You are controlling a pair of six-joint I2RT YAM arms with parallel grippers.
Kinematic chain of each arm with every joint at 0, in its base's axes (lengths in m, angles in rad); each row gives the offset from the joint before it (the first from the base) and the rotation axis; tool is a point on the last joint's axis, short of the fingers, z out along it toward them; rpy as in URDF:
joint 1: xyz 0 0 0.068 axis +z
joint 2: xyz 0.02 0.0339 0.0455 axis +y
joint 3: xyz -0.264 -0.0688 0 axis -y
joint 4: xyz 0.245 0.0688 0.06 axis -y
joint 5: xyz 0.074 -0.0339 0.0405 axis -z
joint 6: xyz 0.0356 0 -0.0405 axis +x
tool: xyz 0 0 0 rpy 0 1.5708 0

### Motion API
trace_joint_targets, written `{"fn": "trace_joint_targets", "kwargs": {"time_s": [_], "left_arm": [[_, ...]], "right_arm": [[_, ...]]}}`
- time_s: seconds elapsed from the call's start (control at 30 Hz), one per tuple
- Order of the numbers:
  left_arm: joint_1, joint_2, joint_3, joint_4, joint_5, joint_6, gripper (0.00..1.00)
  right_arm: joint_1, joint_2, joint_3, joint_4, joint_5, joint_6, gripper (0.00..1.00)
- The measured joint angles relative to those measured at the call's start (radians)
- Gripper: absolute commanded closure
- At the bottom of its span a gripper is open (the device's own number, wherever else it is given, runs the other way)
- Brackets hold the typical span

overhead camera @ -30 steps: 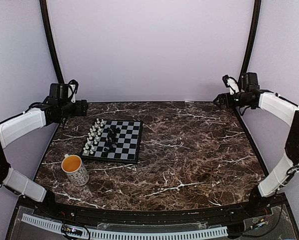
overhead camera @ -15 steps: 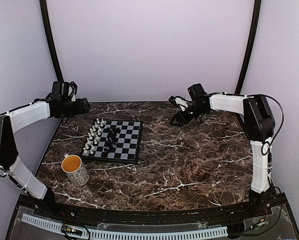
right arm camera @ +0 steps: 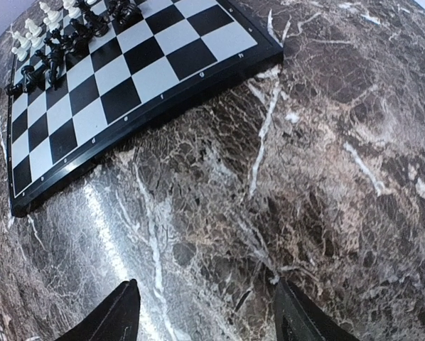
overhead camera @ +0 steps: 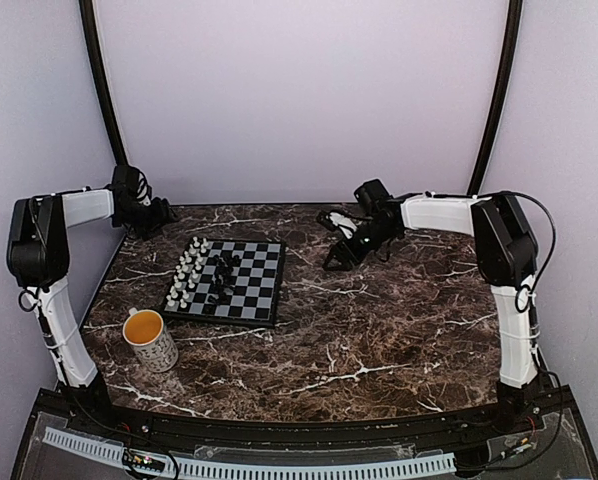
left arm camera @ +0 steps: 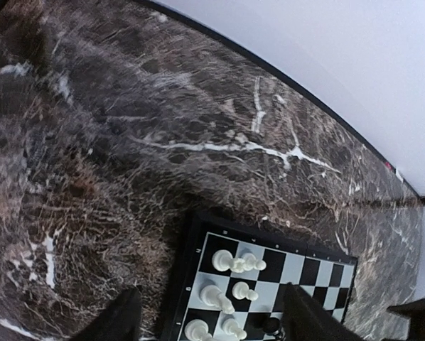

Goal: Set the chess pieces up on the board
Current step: Position the chessboard at the center of the board.

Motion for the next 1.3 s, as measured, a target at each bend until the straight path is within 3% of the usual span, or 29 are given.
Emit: {"fn": "trace_joint_targets", "kwargs": {"time_s": [0.07, 0.1, 0.17, 0.23, 0.63, 0.97, 1.3], "left_arm": [[0.024, 0.027, 0.001, -0.001, 0.02, -0.032, 0.63], [0.034, 0.038, 0.006, -0.009, 0.021, -0.039, 0.79], [0.047, 0.061, 0.028, -0.028, 0.011, -0.05, 0.93], [0.062, 0.088, 0.057, -0.045, 0.002, -0.039, 0.99], [0.07, 0.264, 0.132, -0.113, -0.006, 0.016, 1.0], [0.065, 0.32, 0.183, -0.109, 0.088, 0.023, 1.0], [-0.042, 0.377, 0.263, -0.108, 0.126, 0.058, 1.0]], "right_arm": [[-0.001, -0.019, -0.036, -0.003, -0.001, 0.0, 0.36], [-0.002, -0.027, -0.049, -0.008, -0.002, 0.0, 0.36], [-0.002, -0.036, -0.058, -0.021, -0.004, 0.0, 0.37], [-0.002, -0.041, -0.059, -0.021, -0.012, -0.001, 0.39], [-0.002, -0.044, -0.058, -0.042, -0.037, -0.008, 0.44], [-0.001, -0.044, -0.061, -0.044, -0.039, -0.011, 0.44], [-0.002, -0.054, -0.116, -0.045, -0.038, -0.028, 0.44]]}}
